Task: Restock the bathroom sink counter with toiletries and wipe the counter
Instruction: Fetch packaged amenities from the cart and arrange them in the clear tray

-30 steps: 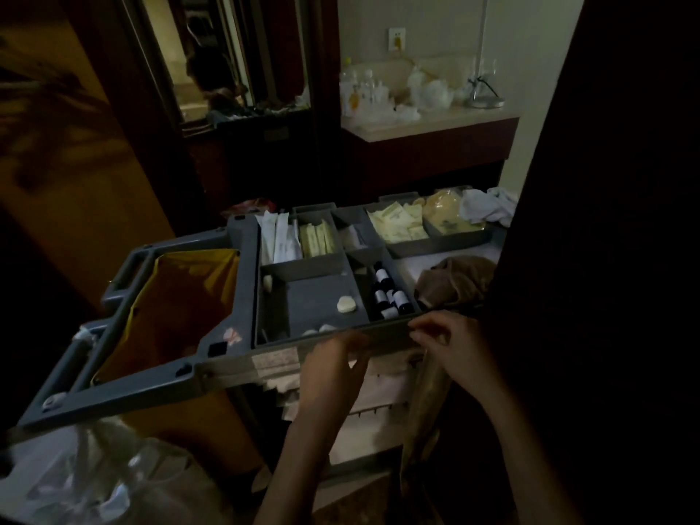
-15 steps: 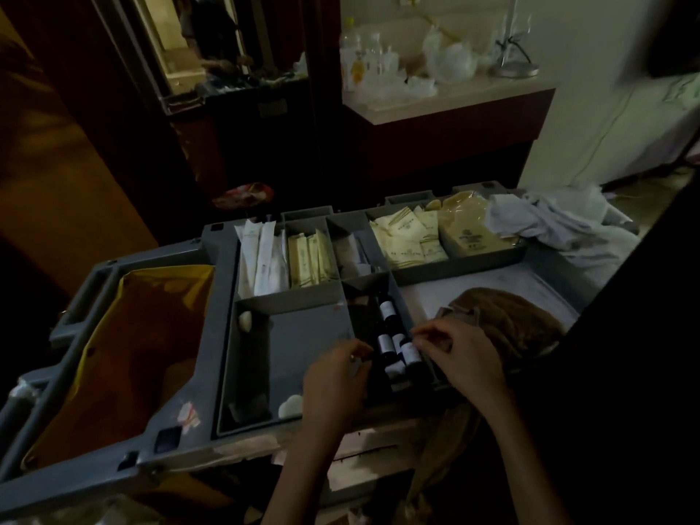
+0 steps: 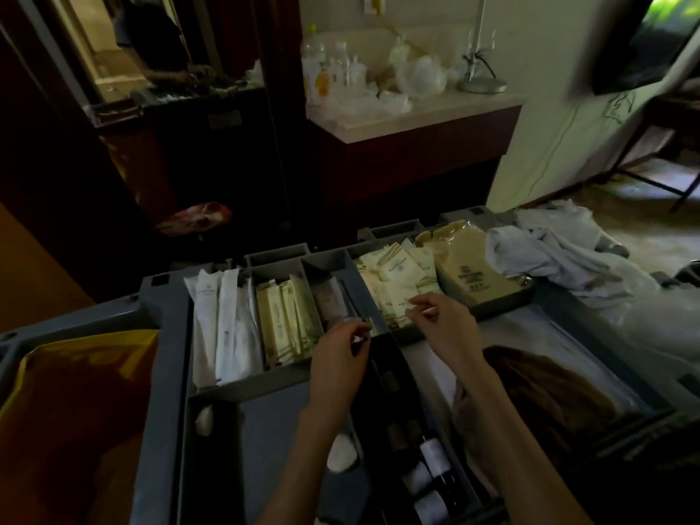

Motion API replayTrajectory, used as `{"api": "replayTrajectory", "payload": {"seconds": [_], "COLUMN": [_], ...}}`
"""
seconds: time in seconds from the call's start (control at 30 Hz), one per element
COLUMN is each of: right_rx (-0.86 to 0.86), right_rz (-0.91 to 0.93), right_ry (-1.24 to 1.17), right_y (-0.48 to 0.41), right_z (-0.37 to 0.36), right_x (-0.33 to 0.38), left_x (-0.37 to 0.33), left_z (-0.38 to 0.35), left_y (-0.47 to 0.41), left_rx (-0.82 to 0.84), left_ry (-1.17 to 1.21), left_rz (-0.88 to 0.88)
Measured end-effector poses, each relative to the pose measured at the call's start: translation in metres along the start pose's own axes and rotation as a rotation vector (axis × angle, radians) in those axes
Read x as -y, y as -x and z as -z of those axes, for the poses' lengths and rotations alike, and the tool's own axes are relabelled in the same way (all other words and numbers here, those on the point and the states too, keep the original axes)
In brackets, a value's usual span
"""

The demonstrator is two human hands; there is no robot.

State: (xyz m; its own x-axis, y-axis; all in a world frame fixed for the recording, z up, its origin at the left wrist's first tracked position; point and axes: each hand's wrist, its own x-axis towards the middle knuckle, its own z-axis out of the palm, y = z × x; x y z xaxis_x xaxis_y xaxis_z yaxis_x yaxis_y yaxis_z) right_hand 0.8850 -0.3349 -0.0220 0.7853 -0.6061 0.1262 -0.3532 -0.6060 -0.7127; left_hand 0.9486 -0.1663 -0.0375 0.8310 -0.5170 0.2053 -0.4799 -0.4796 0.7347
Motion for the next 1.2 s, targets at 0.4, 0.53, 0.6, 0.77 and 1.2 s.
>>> {"api": "replayTrajectory", "payload": {"seconds": [0.4,0.53,0.6,0.77,1.2], "right_rx": [-0.001,0.126,0.143,0.036,0.146], "right_rz": [-0.201,-0.299,-0.306,-0.217,-0.063], "right_ry": [0.303,0.366,0.325,0.12,-0.505], "right_y": [-0.044,-0.061,-0.064,-0.052,-0.014], "right_z": [-0.044,-0.043,-0.042,-0.04,-0.04], "right_x": [-0.022,-0.022,-0.022,-0.025,0.024], "left_x": [0.035,0.037,0.036,0.034,0.011], "left_z": [-0.006,-0.004,-0.004,-0.005,-0.002], "left_y": [-0.025,-0.028,-0.028,-0.027,-0.035], "left_rx": [-0.036,-0.106,-0.119,-0.095,-0.049], "left_ry": [0.175,0.306,0.342,0.401,0.806], "left_rz": [0.15,0.221,0.232,0.273,0.299]}}
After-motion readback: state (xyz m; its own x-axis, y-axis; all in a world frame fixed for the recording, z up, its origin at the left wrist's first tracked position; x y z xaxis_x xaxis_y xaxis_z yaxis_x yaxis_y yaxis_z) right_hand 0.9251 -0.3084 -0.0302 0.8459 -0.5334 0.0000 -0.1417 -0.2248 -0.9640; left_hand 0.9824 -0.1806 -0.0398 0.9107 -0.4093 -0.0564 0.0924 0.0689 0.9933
